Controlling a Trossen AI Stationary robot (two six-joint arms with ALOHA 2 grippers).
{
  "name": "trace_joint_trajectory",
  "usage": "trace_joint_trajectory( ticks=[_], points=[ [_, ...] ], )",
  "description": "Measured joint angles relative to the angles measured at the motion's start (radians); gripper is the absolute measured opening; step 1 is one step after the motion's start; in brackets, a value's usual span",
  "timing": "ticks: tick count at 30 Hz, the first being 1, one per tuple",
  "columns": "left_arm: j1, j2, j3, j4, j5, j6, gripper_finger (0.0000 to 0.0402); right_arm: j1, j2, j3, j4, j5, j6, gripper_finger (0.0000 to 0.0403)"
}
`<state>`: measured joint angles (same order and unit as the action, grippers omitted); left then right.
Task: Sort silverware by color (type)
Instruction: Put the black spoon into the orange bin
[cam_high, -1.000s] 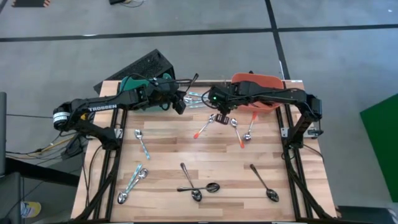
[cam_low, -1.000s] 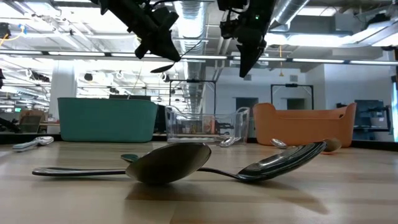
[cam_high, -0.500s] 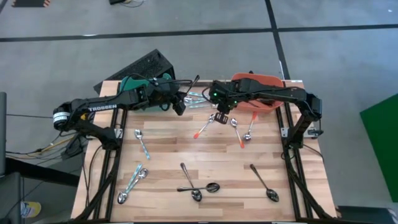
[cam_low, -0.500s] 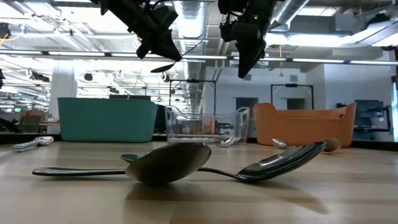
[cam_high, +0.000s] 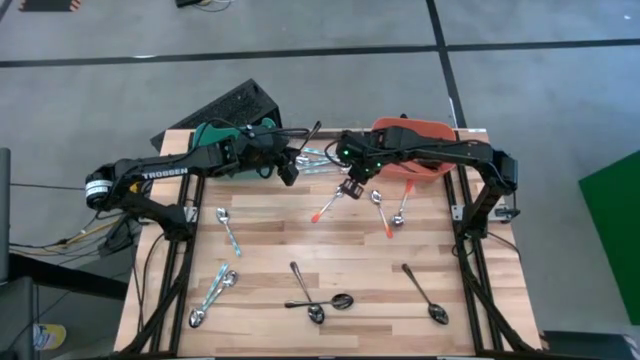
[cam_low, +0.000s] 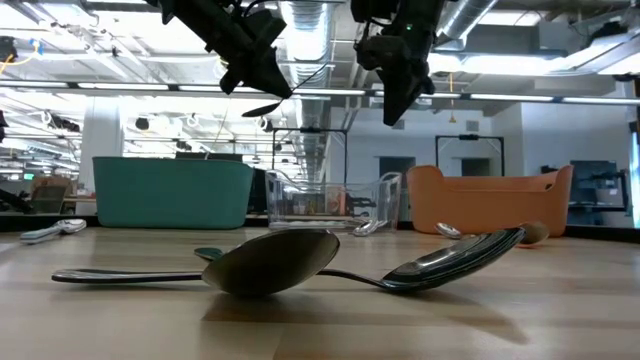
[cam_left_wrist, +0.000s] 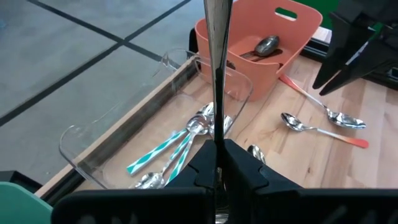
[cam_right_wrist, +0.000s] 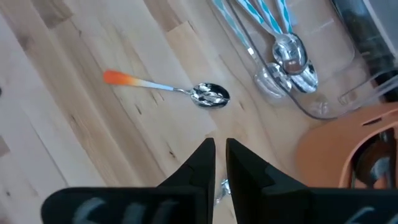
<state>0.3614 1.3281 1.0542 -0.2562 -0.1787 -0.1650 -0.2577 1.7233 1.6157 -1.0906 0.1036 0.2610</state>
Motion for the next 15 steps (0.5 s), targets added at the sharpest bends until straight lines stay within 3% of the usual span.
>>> trace_joint_trajectory(
  ticks=[15],
  points=[
    [0.0,0.0,0.0,0.002,0.0,0.0,0.0,0.022,0.0,0.0,0.0,-0.001,-0.051,0.0063]
  ],
)
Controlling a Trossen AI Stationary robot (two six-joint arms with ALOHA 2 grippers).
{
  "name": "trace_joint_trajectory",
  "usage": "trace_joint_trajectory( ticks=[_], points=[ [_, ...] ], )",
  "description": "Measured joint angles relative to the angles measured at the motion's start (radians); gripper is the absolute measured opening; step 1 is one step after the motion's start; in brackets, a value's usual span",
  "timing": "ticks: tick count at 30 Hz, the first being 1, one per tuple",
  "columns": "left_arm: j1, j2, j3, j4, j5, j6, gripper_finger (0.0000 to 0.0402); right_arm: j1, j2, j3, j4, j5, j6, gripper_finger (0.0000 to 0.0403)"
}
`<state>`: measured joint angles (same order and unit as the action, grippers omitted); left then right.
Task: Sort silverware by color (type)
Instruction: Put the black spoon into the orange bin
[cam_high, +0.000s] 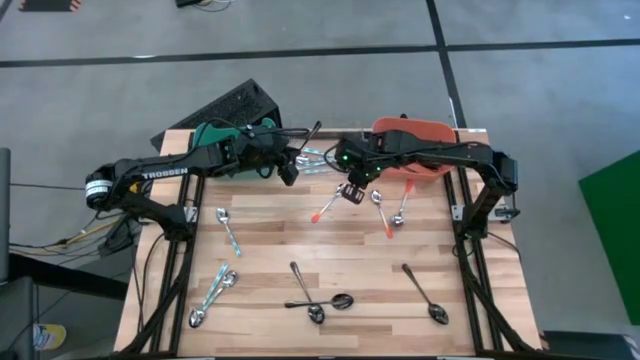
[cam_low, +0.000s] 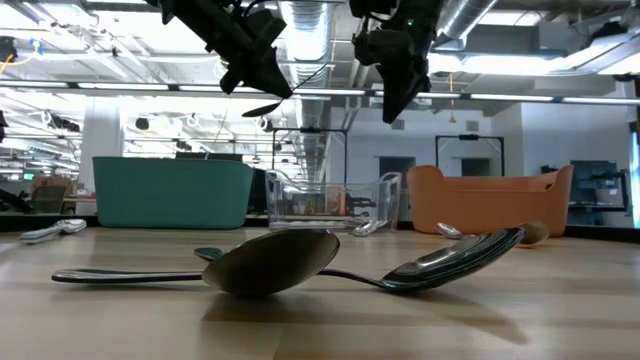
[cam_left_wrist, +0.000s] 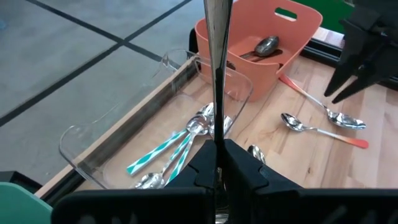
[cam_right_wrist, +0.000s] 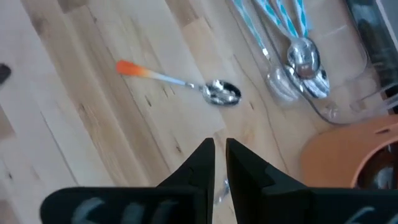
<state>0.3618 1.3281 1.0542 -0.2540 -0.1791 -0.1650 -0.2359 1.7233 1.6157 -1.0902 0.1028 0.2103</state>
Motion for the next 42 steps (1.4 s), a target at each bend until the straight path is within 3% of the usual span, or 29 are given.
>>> trace_joint_trajectory(
  ticks=[9,15,24,42],
  points=[
    [0.0,0.0,0.0,0.036,0.0,-0.023,0.0,0.008,-0.048,-0.001,0.341,-0.003,0.137,0.0063],
    [0.0,0.0,0.0,0.064,0.0,-0.024,0.0,0.005,-0.103,-0.001,0.464,0.001,0.165,0.0063],
    [-0.03,0.0,0.0,0.173,0.003,0.022,0.0,-0.038,-0.124,0.001,0.652,0.003,0.428,0.0063],
    [-0.042,0.0,0.0,0.175,0.018,0.041,0.0,-0.048,-0.098,0.001,0.68,0.003,0.5,0.0063]
  ],
)
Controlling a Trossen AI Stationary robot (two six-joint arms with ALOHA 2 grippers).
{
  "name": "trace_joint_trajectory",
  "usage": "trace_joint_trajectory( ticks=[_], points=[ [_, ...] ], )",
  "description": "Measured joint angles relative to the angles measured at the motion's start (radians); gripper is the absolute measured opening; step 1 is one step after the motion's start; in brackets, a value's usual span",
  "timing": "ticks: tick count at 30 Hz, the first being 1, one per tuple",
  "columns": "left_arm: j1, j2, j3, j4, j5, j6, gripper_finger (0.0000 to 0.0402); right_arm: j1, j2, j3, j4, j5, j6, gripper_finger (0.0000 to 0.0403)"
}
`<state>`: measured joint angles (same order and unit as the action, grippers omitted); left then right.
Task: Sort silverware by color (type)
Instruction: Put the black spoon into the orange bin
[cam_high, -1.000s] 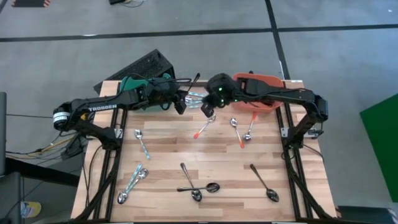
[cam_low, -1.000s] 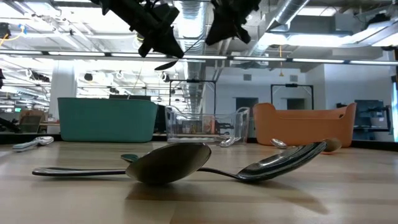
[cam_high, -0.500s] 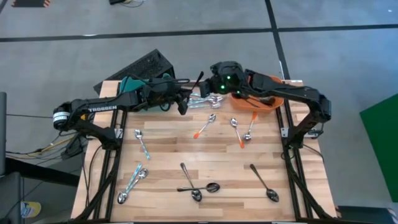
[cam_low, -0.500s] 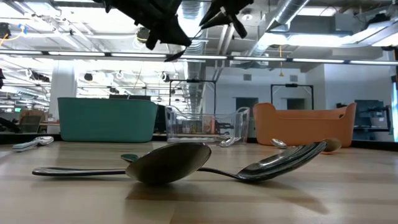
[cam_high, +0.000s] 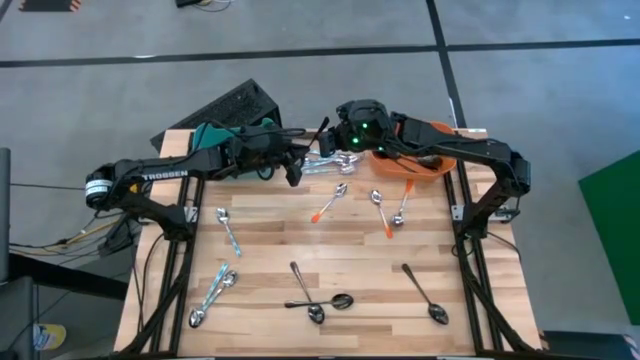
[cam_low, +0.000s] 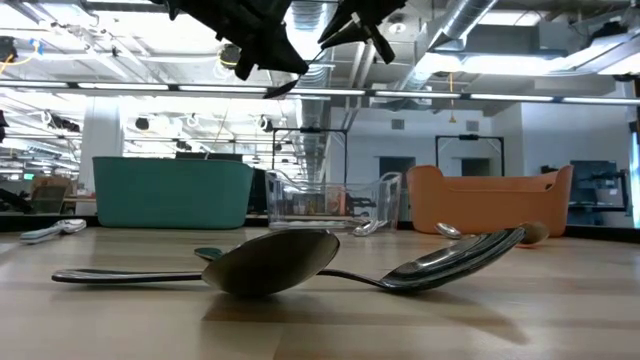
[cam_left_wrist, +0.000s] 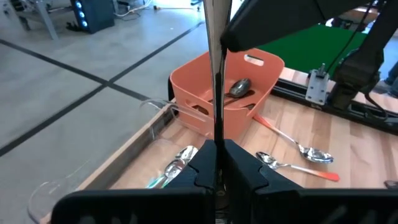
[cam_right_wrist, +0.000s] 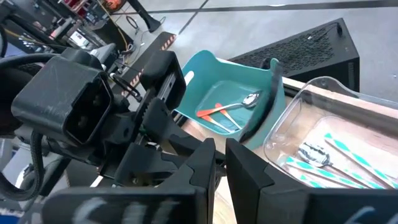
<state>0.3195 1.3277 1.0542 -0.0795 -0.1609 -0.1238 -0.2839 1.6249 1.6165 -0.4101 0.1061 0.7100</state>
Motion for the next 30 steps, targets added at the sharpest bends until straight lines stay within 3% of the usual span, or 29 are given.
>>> trace_joint_trajectory(
  ticks=[30],
  points=[
    [0.0,0.0,0.0,0.0,-0.004,0.012,0.0,0.006,-0.002,0.0,-0.016,0.034,0.079,0.0063]
  ],
)
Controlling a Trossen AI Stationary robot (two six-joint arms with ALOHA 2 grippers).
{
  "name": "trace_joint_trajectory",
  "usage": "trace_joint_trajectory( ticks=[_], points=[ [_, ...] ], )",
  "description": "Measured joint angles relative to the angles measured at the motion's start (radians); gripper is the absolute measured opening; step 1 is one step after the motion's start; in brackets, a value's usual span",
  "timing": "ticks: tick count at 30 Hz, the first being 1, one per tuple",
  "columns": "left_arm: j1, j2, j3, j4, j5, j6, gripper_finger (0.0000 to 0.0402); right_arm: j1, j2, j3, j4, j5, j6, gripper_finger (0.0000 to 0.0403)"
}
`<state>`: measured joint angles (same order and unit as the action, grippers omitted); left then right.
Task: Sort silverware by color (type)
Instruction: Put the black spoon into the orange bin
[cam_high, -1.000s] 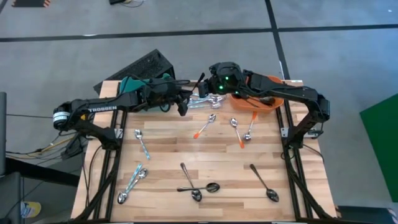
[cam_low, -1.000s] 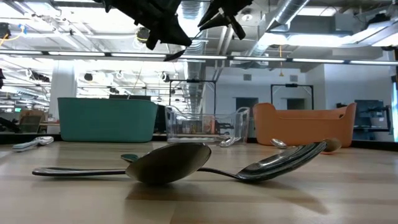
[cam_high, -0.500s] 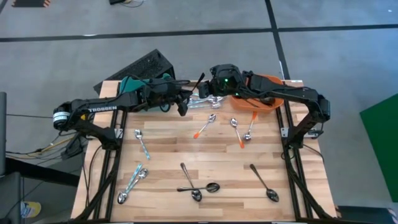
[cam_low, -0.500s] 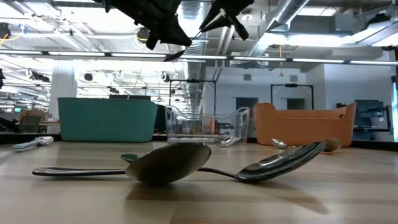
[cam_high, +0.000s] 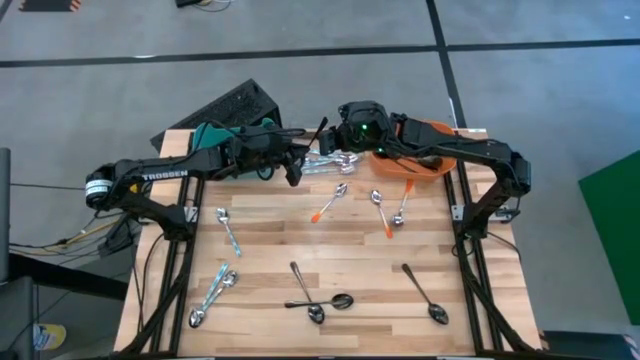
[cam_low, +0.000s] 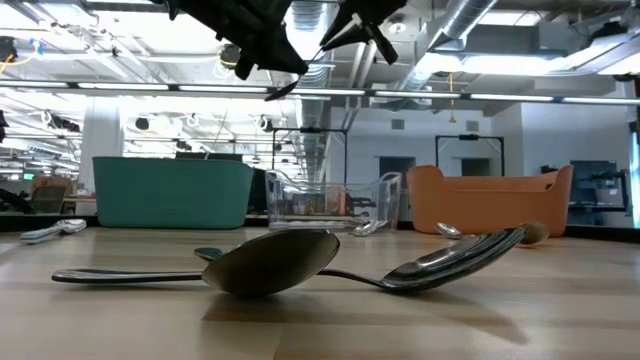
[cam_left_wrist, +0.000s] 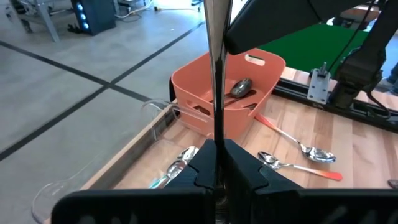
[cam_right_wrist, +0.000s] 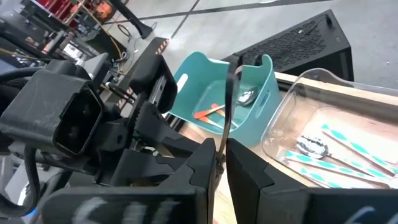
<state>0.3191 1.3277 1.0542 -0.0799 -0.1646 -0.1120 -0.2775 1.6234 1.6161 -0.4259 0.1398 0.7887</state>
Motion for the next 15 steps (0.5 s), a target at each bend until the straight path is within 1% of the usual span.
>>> trace_joint_trajectory(
  ticks=[15],
  points=[
    [0.0,0.0,0.0,-0.001,0.0,-0.001,0.0,0.0,0.001,0.0,-0.035,0.0,0.02,0.0063]
  ],
)
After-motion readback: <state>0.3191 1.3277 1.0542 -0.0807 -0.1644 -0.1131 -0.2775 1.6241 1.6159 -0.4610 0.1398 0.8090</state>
